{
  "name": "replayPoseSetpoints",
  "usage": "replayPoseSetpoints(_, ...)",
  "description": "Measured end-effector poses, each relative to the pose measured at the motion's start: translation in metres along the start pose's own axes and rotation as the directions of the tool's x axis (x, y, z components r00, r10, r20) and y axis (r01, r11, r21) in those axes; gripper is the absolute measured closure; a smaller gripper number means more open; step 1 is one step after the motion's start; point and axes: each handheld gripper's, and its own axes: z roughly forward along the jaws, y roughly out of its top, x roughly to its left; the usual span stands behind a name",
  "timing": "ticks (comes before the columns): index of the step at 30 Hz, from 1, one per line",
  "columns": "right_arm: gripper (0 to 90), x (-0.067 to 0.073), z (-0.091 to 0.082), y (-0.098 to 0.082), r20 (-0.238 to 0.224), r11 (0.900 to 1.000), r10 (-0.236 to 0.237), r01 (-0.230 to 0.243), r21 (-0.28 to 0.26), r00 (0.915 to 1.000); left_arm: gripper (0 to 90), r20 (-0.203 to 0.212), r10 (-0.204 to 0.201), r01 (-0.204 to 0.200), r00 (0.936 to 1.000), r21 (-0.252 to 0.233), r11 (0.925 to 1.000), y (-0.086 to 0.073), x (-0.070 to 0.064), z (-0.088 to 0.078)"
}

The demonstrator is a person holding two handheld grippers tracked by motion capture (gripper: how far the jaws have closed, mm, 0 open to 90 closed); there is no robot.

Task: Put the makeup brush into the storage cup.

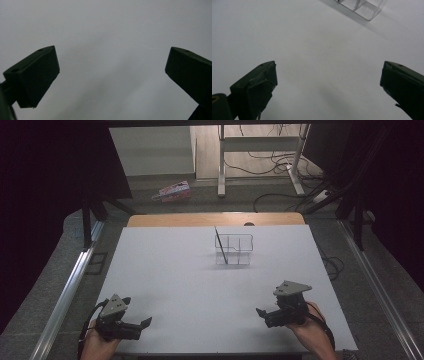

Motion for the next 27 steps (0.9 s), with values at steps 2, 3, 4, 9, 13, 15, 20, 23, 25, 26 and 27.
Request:
replayPoseSetpoints(2, 0.8, -0.001, -0.001, -0.002, 0.004, 1.0, 0.002, -0.002, 0.004, 1.0, 0.0, 0.001, -0.001, 0.001, 1.0, 0.0, 1.0, 0.0, 0.0, 0.0)
replayPoseSetpoints(3, 0.8, -0.001, -0.002, -0.003, 0.005, 1.0, 0.002, -0.002, 0.004, 1.0, 0.0, 0.0, 0.0, 0.0, 1.0, 0.0, 1.0, 0.0, 0.0, 0.0)
replayPoseSetpoints(4, 0.7, -0.002, -0.003, -0.004, 0.007, 1.0, 0.004, -0.004, 0.005, 1.0, 0.0, 0.0, -0.001, 0.001, 1.0, 0.001, 1.0, 0.0, 0.0, 0.0)
replayPoseSetpoints(9, 0.3, -0.003, -0.007, -0.009, 0.013, 1.0, 0.014, -0.014, 0.006, 0.9998, 0.0, 0.001, -0.001, 0.001, 1.0, 0.001, 1.0, 0.0, 0.0, 0.0)
replayPoseSetpoints(13, 0.1, -0.004, -0.01, -0.013, 0.02, 1.0, 0.023, -0.024, 0.011, 0.9995, 0.0, 0.001, -0.001, 0.001, 1.0, 0.001, 1.0, 0.0, 0.0, 0.0)
replayPoseSetpoints(15, 0.0, -0.005, -0.011, -0.015, 0.021, 0.999, 0.029, -0.029, 0.013, 0.9994, 0.0, 0.0, 0.0, 0.0, 1.0, 0.001, 1.0, 0.0, 0.0, 0.0)
replayPoseSetpoints(20, 0.0, -0.006, -0.015, -0.019, 0.026, 0.999, 0.037, -0.038, 0.011, 0.9989, 0.0, 0.0, 0.0, 0.0, 1.0, 0.001, 1.0, 0.0, 0.0, 0.0)
replayPoseSetpoints(23, 0.0, -0.007, -0.018, -0.021, 0.03, 0.999, 0.042, -0.042, 0.008, 0.9987, 0.0, 0.0, 0.0, 0.0, 1.0, 0.0, 1.0, 0.0, 0.0, 0.0)
replayPoseSetpoints(25, 0.0, -0.007, -0.02, -0.023, 0.033, 0.999, 0.047, -0.048, 0.007, 0.9983, 0.0, 0.0, 0.0, 0.0, 1.0, 0.0, 1.0, 0.0, 0.0, 0.0)
replayPoseSetpoints(26, 0.0, -0.008, -0.021, -0.024, 0.036, 0.999, 0.047, -0.048, 0.007, 0.9982, 0.0, 0.0, 0.0, 0.0, 1.0, 0.0, 1.0, 0.0, 0.0, 0.0)
replayPoseSetpoints(27, 0.0, -0.008, -0.022, -0.024, 0.037, 0.999, 0.05, -0.051, 0.007, 0.998, 0.0, 0.0, 0.0, 0.0, 1.0, 0.0, 1.0, 0.0, 0.0, 0.0)
